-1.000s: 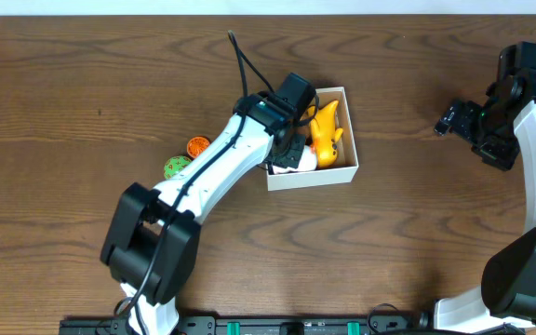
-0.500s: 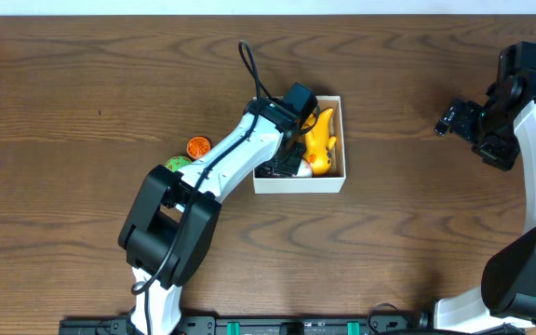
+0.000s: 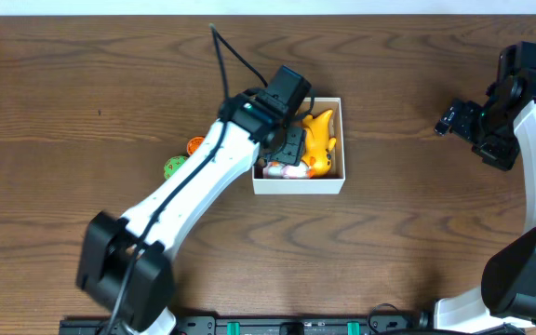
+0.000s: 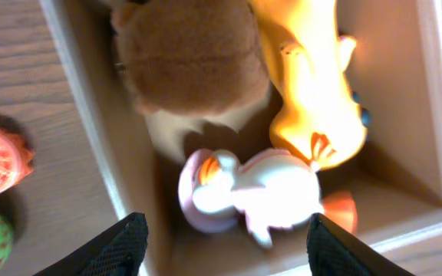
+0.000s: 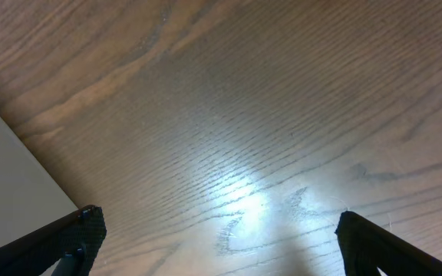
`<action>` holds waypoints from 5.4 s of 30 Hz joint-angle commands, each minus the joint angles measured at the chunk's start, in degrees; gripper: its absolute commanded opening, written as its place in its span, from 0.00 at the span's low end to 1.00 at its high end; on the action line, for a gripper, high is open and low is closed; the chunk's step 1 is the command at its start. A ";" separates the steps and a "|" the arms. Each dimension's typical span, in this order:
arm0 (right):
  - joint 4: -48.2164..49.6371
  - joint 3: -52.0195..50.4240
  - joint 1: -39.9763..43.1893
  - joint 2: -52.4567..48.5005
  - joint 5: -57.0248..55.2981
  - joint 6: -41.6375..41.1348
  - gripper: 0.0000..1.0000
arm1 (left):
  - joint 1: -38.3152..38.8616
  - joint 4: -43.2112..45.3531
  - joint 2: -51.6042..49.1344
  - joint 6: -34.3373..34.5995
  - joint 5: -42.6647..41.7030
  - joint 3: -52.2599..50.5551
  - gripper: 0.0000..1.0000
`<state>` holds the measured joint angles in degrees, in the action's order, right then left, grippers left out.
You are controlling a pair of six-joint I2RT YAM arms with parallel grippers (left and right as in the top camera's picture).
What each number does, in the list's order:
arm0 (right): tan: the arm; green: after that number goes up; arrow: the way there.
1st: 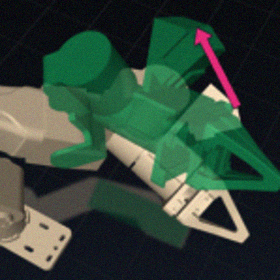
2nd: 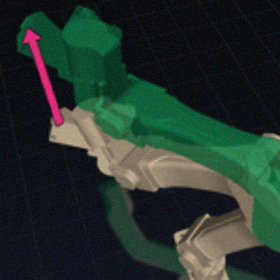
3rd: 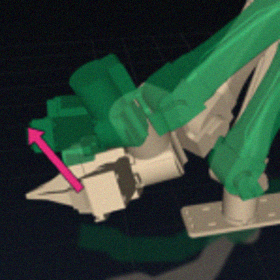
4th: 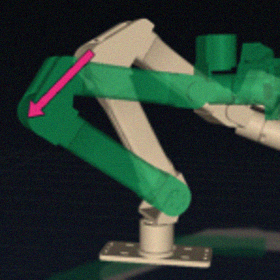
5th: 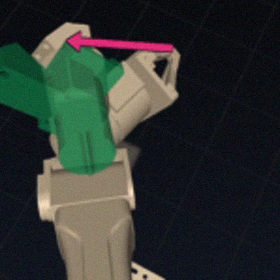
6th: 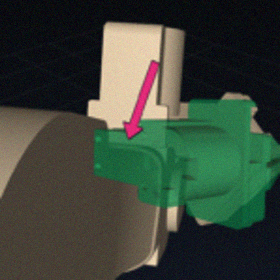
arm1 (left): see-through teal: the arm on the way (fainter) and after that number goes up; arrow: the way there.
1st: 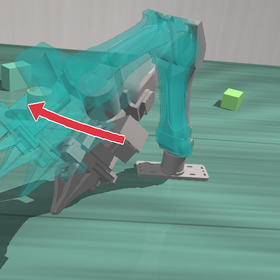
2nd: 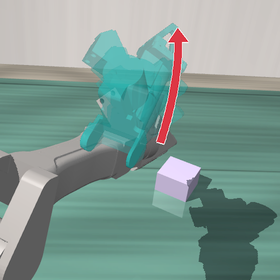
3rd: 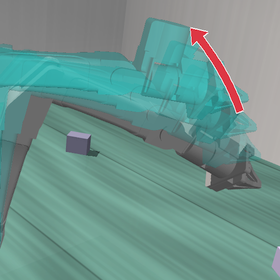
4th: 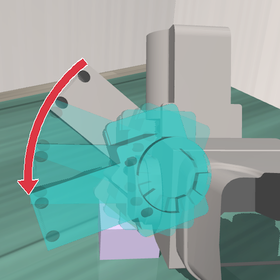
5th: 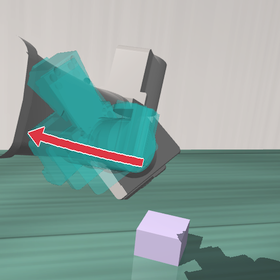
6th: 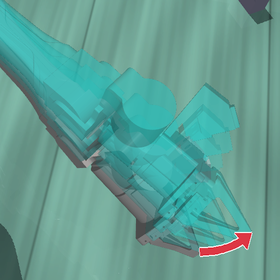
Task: Pack container
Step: 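Carry the white-pink duck with the left gripper into the box and release, then grasp the green numbered ball with the left gripper, then carry the green ball with the left gripper and drop it in the box, then lower the left gripper onto the orange round toy and grasp it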
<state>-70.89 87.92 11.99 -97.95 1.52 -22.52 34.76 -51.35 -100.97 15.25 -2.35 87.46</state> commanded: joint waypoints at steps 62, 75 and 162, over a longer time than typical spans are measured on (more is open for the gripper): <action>-0.35 0.46 0.00 1.16 -0.63 0.52 0.99 | -31.10 -4.63 -0.57 -7.06 -2.40 -11.37 0.51; 0.00 0.46 0.00 1.16 -0.66 0.52 0.99 | -17.22 -0.35 15.26 -7.06 -15.76 -7.50 0.52; -1.20 0.46 -0.02 1.16 -0.66 0.55 0.99 | -26.18 -0.22 -19.28 -10.56 -0.35 1.57 0.92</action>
<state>-71.90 87.92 11.99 -97.95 1.52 -22.50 9.08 -51.86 -119.15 5.67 -2.85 89.49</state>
